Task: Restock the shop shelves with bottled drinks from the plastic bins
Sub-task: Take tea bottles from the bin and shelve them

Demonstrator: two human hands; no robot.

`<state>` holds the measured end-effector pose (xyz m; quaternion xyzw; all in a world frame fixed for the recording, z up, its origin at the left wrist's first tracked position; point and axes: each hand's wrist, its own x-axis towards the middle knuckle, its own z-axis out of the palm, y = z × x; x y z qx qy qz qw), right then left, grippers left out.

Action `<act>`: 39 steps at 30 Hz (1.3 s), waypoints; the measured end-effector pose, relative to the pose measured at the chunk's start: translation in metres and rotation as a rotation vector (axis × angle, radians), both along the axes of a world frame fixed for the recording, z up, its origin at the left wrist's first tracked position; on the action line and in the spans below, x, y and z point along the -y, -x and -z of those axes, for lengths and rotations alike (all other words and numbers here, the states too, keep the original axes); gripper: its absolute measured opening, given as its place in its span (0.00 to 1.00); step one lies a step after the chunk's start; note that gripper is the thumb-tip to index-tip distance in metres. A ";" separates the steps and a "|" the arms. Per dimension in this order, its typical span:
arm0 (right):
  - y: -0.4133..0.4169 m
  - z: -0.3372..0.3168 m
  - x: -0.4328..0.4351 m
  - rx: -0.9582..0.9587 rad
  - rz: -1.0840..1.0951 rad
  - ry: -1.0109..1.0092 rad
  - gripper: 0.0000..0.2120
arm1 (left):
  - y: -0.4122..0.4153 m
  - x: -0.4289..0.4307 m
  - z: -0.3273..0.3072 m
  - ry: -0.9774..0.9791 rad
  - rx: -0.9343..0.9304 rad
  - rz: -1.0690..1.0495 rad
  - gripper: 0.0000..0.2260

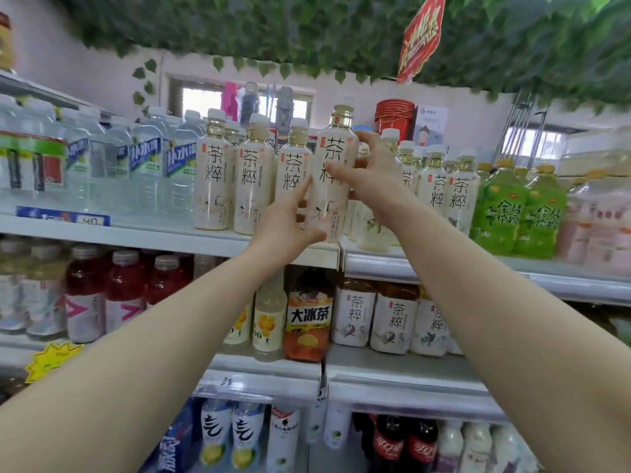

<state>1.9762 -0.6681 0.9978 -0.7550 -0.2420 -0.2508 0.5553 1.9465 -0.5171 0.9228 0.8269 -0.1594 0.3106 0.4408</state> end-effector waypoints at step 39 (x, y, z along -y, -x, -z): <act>-0.050 0.081 -0.005 0.062 0.256 0.259 0.41 | -0.070 0.018 0.043 -0.015 0.143 -0.166 0.30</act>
